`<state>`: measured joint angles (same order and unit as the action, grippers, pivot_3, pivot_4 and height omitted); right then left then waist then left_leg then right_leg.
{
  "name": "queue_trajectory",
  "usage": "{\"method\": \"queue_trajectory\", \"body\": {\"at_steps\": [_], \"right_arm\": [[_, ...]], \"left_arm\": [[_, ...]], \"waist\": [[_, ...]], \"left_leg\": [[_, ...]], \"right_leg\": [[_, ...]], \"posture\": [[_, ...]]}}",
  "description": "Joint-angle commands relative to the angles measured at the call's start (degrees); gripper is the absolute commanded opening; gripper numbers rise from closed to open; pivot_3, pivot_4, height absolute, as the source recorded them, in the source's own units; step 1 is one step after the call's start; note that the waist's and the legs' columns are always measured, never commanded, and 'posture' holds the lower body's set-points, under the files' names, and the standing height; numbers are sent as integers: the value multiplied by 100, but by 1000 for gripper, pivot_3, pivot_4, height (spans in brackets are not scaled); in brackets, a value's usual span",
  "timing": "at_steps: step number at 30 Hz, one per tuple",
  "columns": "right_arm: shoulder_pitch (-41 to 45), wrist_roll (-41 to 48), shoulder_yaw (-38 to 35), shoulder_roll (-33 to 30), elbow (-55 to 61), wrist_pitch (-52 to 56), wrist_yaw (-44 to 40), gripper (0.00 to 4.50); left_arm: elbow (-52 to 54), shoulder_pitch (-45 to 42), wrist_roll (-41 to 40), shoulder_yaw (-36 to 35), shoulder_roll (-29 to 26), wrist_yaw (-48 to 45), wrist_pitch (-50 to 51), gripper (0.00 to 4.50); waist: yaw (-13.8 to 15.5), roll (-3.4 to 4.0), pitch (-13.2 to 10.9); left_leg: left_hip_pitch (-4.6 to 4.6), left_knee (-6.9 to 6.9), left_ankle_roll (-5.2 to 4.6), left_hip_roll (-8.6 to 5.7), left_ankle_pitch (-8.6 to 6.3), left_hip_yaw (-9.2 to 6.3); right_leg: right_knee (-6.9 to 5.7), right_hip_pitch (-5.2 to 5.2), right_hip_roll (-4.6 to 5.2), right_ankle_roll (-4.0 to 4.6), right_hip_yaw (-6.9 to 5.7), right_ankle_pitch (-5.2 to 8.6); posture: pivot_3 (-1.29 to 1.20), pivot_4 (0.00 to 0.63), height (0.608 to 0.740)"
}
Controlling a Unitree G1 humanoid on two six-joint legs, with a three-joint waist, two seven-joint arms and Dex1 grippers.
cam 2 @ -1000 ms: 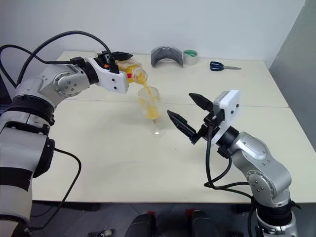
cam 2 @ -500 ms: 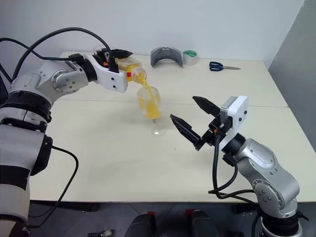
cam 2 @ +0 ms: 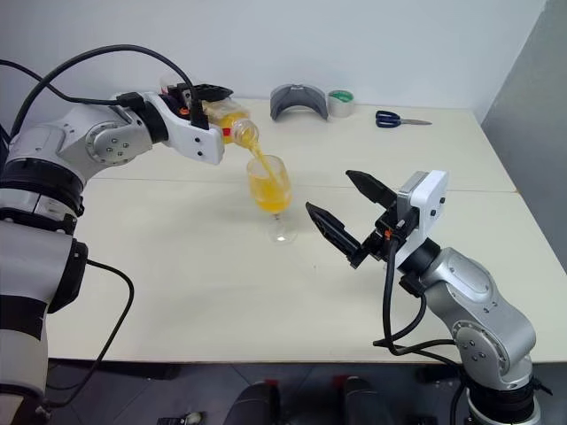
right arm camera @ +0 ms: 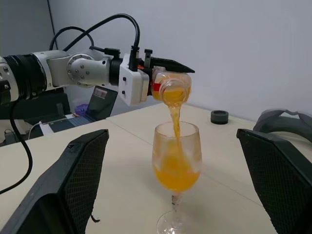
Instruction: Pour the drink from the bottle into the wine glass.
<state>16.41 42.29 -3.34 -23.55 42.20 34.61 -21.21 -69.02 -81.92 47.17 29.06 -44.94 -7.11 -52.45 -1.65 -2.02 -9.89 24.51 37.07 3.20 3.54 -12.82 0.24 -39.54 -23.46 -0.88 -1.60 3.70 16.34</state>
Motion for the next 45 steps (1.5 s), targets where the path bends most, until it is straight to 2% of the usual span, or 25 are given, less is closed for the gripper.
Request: {"method": "queue_trajectory", "body": {"at_steps": [1,11,18,25,28,33,36,40,45], "right_arm": [[66,144,-150,14,82,-121,2,4500],[96,163,-149,-17,49,-104,0,4500],[127,78,-95,-25,-123,-167,-85,4500],[247,61,-104,-97,-382,-221,-306,4500],[317,90,-99,-125,-441,-199,-400,4500],[493,105,-73,-202,-567,-147,-600,4500],[544,234,-125,-387,-583,-32,-822,4500],[310,416,-233,-755,-463,91,-1082,4500],[-225,717,-488,-1136,-138,173,-1289,4500]], "left_arm": [[11,-311,-24,-27,-108,144,9,1642],[-29,-267,-176,-118,-53,66,3,1642],[-29,-48,-956,-552,219,-483,86,1642],[183,173,-1452,-818,242,-780,-45,1642],[266,286,-1965,-1180,296,-1003,73,1642],[706,527,-3384,-2270,557,-1505,1089,1642],[1158,819,-4196,-2999,721,-1479,2485,1642],[2149,1896,-5099,-3898,945,-1122,4290,1642],[3417,3055,-5783,-4582,1305,-641,5748,1642]], "waist": [[0,0,0],[0,0,0],[2,0,0],[-11,0,0],[-9,0,0],[-4,0,0],[-21,1,0],[-61,19,11],[-15,10,7]], "left_leg": [[0,0,0,0,0,0],[0,0,0,0,0,0],[0,3,0,-1,0,0],[-6,3,0,0,0,3],[-7,4,0,0,0,3],[-6,12,0,-1,0,3],[-8,15,0,-1,1,1],[-31,14,0,0,0,8],[-33,17,0,2,1,-2]], "right_leg": [[-1,0,0,0,0,0],[-2,0,0,0,0,0],[-4,0,0,0,0,0],[-15,0,-1,1,4,1],[-18,0,-1,2,4,1],[-29,0,0,3,6,1],[-34,0,-1,3,8,2],[-46,9,0,5,19,3],[-46,18,-2,9,13,5]], "posture": [[0,150,740],[0,150,740],[0,150,740],[0,150,740],[0,150,740],[0,150,740],[0,150,740],[0,150,740],[0,150,740]]}}
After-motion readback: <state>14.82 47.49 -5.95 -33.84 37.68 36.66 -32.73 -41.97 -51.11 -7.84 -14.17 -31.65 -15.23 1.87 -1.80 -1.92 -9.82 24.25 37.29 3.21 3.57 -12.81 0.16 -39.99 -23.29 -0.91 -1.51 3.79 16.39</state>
